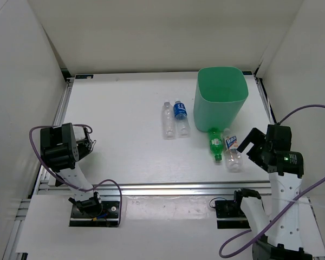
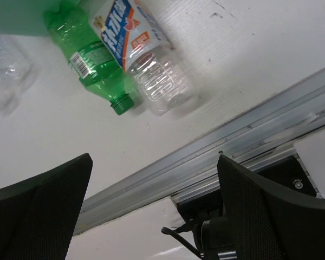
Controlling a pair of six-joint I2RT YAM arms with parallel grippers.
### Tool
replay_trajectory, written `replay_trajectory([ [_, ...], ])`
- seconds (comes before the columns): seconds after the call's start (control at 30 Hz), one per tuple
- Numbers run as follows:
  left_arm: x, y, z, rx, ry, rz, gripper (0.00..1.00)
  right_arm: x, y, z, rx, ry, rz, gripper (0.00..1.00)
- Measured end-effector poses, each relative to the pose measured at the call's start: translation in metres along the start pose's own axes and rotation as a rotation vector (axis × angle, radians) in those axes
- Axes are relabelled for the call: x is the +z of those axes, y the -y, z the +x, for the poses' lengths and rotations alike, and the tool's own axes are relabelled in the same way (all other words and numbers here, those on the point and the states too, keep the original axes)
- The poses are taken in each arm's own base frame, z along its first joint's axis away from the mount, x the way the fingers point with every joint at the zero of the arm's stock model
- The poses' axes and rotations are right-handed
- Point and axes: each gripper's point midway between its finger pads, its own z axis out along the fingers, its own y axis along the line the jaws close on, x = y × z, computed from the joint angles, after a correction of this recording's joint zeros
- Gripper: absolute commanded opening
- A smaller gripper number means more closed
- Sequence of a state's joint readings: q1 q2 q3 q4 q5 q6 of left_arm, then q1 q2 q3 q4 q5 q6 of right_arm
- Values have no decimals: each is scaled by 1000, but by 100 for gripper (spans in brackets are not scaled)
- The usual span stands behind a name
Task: Put the plastic bottles in the bin
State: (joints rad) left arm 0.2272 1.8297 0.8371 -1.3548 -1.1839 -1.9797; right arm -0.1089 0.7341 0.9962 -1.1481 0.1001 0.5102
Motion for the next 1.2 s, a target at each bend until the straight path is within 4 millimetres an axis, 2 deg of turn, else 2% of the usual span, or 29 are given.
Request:
replay_trajectory([
  [0.13,0,0,0,0,0,0,100,3,-10,-1,-53,-22,-54,100],
  [0.3,0,0,0,0,0,0,100,24,-28,-11,-83,-47,-101,100],
  [0.4,0,0,0,0,0,0,100,39,-31,-12,-85,-35,-116,100],
  [0.57,0,0,0,0,0,0,100,76,-26,-1,-82,-101,-81,100],
  [0.67,0,0,0,0,0,0,100,102,-18,15,-82,-165,-47,100],
  [0.8,0,0,0,0,0,0,100,123,-10,30,-81,-237,-3,100],
  [1.03,0,0,0,0,0,0,100,148,-13,25,-65,-249,7,100],
  [1.13,0,0,0,0,0,0,100,157,-12,29,-52,-275,24,94],
  [1.2,0,0,0,0,0,0,100,161,-10,30,-44,-286,36,84],
])
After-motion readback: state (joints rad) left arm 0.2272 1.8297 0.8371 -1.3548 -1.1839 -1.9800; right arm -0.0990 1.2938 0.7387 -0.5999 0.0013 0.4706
